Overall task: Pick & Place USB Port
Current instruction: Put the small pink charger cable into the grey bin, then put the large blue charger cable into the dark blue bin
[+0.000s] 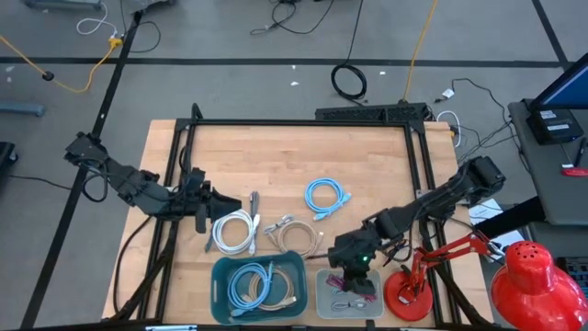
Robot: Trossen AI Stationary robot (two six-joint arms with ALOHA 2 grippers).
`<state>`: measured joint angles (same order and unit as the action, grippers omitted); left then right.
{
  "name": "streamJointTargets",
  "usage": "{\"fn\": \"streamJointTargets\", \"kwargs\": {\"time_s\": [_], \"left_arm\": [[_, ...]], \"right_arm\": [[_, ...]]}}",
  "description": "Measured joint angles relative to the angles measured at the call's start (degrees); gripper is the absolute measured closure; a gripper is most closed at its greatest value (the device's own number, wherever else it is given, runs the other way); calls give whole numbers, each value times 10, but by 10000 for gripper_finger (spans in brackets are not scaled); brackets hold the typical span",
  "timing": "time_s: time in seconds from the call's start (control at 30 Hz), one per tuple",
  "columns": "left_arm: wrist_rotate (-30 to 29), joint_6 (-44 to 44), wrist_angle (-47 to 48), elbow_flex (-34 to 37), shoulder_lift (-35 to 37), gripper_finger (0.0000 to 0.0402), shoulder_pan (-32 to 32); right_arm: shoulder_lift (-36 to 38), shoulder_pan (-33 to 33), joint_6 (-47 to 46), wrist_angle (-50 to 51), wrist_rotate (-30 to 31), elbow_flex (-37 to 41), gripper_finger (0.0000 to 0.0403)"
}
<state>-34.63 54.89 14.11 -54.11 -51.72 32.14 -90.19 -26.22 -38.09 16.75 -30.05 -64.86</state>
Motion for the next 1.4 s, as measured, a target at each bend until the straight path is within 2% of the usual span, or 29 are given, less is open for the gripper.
{"fn": "streamJointTargets", "kwargs": {"time_s": [0.13,0.4,0.6,0.77,0.9,1.07,1.2,1.27,1.4], "left_arm": [[0,3,4,0,0,309,0],[0,22,20,0,0,309,0],[0,78,102,0,0,309,-2],[17,158,208,0,0,309,-12],[47,189,255,0,0,309,-20],[66,190,267,0,0,309,-26],[65,180,268,0,0,309,-26],[64,175,269,0,0,309,-26],[63,174,269,0,0,309,-26]], "right_arm": [[-7,-7,7,-19,-2,0,378],[-5,-5,24,-17,-1,0,264],[2,26,24,-27,-2,0,222],[10,61,36,-29,-3,-15,217],[17,84,50,-28,-38,-30,216],[30,114,93,30,-44,-44,219],[30,122,128,98,4,-47,234],[20,115,131,94,10,-42,242],[2,90,103,72,-19,-25,254]]}}
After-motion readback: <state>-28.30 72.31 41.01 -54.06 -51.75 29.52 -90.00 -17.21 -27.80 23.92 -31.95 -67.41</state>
